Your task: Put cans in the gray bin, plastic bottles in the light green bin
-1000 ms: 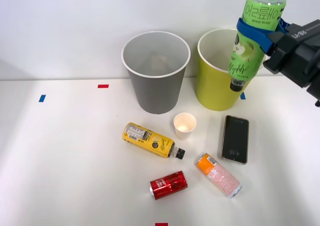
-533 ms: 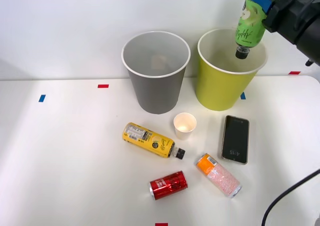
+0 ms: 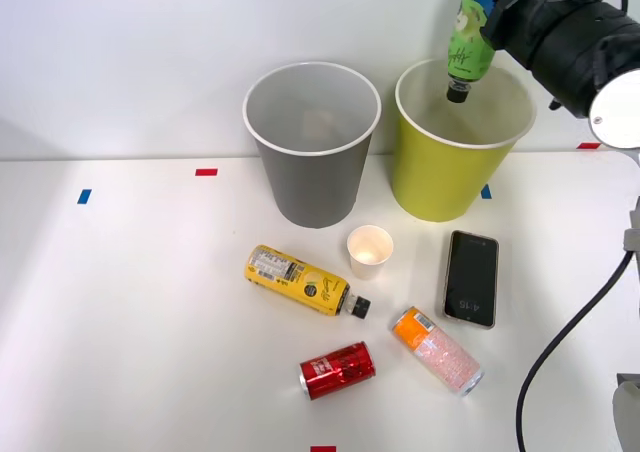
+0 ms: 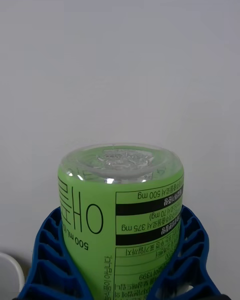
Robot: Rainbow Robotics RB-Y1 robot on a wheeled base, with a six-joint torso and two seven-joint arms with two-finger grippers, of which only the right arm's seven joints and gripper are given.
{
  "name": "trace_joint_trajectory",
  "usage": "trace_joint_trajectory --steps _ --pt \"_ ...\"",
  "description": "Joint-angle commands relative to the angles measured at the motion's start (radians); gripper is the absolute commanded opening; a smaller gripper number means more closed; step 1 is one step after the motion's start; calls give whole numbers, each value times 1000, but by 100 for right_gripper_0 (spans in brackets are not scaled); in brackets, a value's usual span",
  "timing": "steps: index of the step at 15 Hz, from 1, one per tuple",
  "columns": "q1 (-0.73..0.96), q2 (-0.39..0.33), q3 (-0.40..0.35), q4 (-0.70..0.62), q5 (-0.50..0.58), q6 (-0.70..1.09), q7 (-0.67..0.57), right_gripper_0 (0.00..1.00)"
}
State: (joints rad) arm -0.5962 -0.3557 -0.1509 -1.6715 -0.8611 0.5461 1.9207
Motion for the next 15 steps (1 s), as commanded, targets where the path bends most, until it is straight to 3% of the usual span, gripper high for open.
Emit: trace_joint_trajectory --steps 1,2,3,4,7,9,12,15 --pt "-11 -20 30 22 -10 -31 -8 2" --pt "-11 -20 31 22 -10 -32 -8 28" --pt "-11 -22 33 22 -10 -31 -8 74" --pt "-11 -31 39 22 -16 -32 -5 100" --pt "7 -68 56 -8 -52 -32 1 100" --pt "67 -118 70 -100 -58 -32 -5 100" --pt "271 -193 71 -300 -167 -84 -8 100" --pt "521 -230 71 -475 -168 -193 -12 100"
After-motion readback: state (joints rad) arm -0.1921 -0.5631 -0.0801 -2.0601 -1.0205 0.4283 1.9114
